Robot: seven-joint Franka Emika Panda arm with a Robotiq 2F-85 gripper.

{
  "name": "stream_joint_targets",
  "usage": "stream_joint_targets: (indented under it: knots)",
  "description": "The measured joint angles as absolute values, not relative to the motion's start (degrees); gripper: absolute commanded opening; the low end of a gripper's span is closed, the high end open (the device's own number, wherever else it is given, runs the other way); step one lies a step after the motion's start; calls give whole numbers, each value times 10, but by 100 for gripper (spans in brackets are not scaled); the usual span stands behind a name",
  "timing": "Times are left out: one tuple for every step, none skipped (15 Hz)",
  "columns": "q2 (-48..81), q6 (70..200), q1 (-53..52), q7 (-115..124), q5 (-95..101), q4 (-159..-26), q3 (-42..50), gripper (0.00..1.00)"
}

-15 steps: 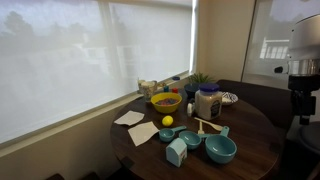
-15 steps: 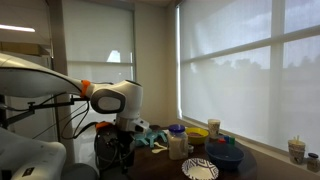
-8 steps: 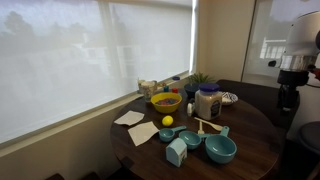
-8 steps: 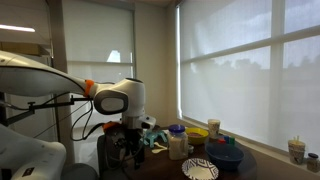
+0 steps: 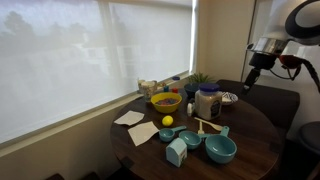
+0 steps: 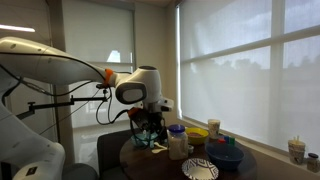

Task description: Remove the blue lid from the glass jar and put it on the table

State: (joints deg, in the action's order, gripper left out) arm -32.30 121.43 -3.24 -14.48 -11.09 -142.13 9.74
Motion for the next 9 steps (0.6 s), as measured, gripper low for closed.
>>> stream_joint_targets:
  knots:
    - [-308,1220,-38,-142,-124,-1406,96,100]
    - [-294,1224,-42,-140,-132,-1392,93,100]
    - [-285,1225,-42,-140,-135,-1384,92,100]
    - [-279,1225,-42,-140,-136,-1379,92,100]
    - [-276,1225,-42,-140,-136,-1377,92,100]
    - [-276,1225,-42,-140,-137,-1376,92,100]
    - [-276,1225,-42,-140,-137,-1376,92,100]
    - [-276,1225,-41,-140,-137,-1377,91,100]
    - [-276,1226,-40,-140,-141,-1377,92,100]
